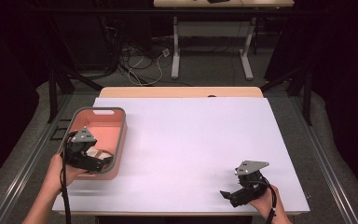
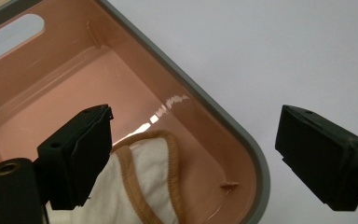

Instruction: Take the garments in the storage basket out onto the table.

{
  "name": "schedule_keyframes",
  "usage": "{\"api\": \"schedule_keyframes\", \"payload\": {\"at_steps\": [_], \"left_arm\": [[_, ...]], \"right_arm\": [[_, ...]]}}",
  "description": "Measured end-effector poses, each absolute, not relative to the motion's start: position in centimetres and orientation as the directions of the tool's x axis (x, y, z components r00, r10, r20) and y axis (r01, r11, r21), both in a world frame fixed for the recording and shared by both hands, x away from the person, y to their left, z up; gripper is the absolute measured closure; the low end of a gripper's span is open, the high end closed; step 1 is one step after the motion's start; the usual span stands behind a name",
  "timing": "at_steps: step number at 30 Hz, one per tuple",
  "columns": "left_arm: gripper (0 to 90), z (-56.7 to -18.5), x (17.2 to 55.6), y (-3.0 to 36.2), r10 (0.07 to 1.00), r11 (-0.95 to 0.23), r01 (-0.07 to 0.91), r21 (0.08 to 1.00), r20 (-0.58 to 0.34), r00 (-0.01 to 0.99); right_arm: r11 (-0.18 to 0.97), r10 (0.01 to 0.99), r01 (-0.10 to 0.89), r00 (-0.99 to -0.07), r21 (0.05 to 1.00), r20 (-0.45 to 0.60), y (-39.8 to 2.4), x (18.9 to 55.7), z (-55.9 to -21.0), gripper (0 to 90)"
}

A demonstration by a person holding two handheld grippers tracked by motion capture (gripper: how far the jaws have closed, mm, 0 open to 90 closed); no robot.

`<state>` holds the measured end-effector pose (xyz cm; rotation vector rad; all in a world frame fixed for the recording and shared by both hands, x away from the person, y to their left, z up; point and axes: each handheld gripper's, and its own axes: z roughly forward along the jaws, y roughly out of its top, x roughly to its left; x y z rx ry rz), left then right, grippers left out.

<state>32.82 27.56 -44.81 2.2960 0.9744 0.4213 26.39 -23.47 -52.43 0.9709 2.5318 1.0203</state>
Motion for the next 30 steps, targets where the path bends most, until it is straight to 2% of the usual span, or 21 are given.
{"api": "schedule_keyframes", "payload": {"at_steps": [15,30], "left_arm": [[10.7,-45.0,35.3,29.5,0.761,-0.564,0.605,0.561,0.069,0.646],[10.7,-46.3,36.6,31.1,0.773,-0.598,0.675,0.433,0.087,0.629]], "right_arm": [[0.537,0.661,0.493,-0.75,0.685,0.022,-23.4,26.4,-52.6,0.3],[0.537,0.66,0.492,-0.751,0.685,0.022,-23.4,26.4,-52.6,0.3]]}}
